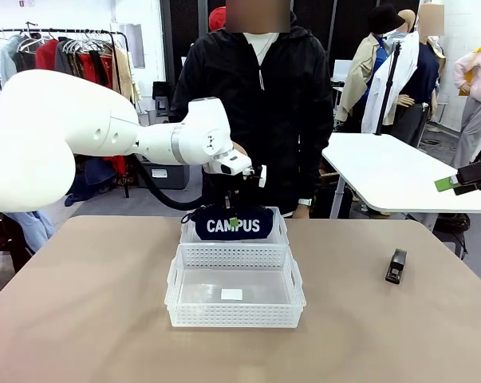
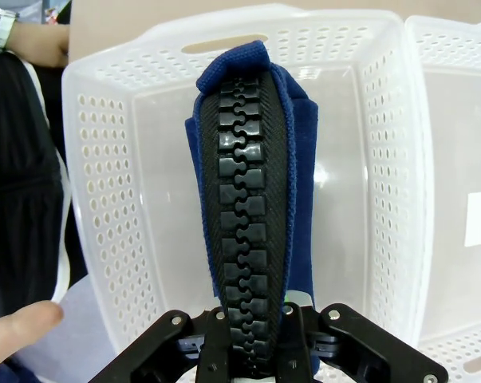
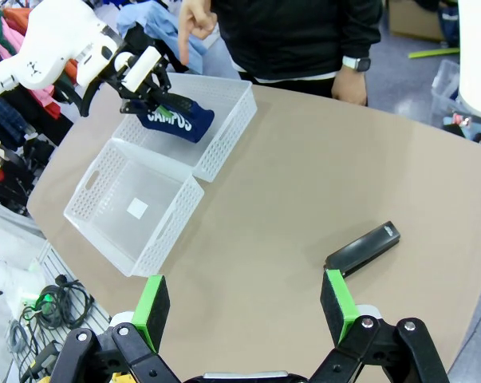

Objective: Distribute items into two baskets.
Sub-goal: Place the picked Pencil pouch into the Organizing basket as instructed by the person, then pick up the Stapler that the person points to.

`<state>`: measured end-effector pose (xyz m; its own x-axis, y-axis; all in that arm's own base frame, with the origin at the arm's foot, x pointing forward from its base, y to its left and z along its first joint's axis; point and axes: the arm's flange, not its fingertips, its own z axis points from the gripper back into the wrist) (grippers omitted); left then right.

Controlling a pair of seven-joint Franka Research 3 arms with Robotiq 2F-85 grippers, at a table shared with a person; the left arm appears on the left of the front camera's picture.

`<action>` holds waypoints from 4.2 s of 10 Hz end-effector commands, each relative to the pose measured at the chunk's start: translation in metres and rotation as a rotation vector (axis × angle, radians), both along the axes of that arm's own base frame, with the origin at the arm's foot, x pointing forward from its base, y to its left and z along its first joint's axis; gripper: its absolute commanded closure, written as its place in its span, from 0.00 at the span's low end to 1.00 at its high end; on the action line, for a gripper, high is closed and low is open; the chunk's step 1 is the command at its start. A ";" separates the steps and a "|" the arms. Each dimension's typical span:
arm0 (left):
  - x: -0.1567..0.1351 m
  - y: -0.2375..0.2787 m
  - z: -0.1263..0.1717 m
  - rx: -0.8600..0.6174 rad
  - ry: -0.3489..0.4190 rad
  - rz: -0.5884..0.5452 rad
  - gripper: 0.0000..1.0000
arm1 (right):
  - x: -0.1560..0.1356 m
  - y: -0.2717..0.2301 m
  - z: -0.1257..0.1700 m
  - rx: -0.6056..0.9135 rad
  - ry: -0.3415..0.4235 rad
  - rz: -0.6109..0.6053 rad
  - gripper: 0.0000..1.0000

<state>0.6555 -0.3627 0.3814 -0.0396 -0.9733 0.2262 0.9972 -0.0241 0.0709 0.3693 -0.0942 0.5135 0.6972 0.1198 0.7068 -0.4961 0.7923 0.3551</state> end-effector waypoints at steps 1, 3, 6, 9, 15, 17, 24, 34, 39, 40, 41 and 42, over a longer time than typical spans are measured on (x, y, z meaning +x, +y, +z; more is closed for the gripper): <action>-0.002 0.005 -0.004 -0.008 -0.015 -0.001 1.00 | 0.002 0.000 0.000 0.022 -0.015 0.010 0.00; -0.001 0.009 -0.013 -0.014 0.002 0.006 1.00 | 0.002 0.000 0.000 0.022 -0.015 0.010 0.00; 0.000 0.010 -0.020 -0.014 0.019 -0.019 1.00 | 0.002 0.000 0.000 0.022 -0.015 0.010 0.00; 0.002 0.010 -0.021 -0.017 0.051 -0.025 0.70 | 0.002 0.000 0.000 0.022 -0.015 0.010 0.00; 0.001 0.008 -0.012 0.006 0.062 -0.030 0.00 | 0.002 0.000 0.000 0.022 -0.015 0.010 0.00; 0.000 0.010 0.002 0.013 0.065 -0.015 0.00 | 0.002 0.000 0.000 0.022 -0.015 0.010 0.00; -0.018 0.011 0.039 0.009 0.050 -0.003 0.00 | 0.002 0.000 0.000 0.022 -0.015 0.010 0.00; -0.010 0.009 0.032 0.021 0.042 -0.019 0.00 | 0.002 0.000 0.000 0.022 -0.015 0.010 0.00; -0.032 0.074 0.153 0.088 -0.239 0.319 0.00 | 0.002 0.000 0.000 0.022 -0.015 0.010 0.00; -0.036 0.098 0.172 0.098 -0.266 0.404 0.00 | 0.002 0.000 0.000 0.022 -0.015 0.010 0.00; -0.040 0.121 0.185 0.107 -0.266 0.461 0.00 | 0.002 0.000 0.000 0.022 -0.015 0.010 0.00; -0.042 0.149 0.195 0.111 -0.273 0.537 0.00 | 0.002 0.000 0.000 0.022 -0.015 0.010 0.00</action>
<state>0.6292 -0.2275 0.5899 0.3466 -0.9165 0.1998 0.8483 0.3972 0.3502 0.3693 -0.0942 0.5135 0.6973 0.1200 0.7066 -0.4961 0.7924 0.3550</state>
